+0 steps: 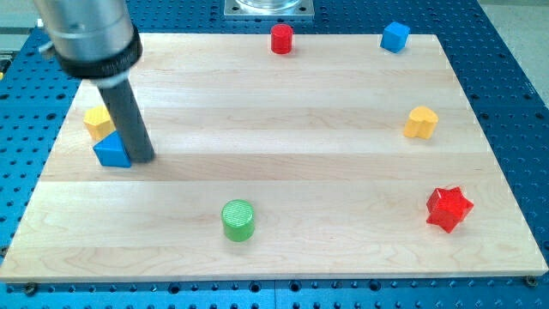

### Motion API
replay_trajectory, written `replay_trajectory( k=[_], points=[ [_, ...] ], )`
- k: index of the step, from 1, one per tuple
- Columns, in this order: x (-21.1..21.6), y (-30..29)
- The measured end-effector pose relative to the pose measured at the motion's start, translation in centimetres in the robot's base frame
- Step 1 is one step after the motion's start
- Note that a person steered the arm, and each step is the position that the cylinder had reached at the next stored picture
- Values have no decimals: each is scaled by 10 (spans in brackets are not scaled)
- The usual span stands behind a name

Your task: Place the triangle at the bottom left corner of the board

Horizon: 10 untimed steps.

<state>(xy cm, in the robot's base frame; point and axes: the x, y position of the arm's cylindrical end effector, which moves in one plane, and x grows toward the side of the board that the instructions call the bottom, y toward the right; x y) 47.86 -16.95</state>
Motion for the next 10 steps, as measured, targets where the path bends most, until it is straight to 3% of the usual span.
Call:
replay_trajectory(
  k=[1,2,4,6,7,10],
  points=[
    [3,19],
    [-31,53],
    [-36,-45],
    [52,-90],
    [73,-72],
    [31,70]
  ],
)
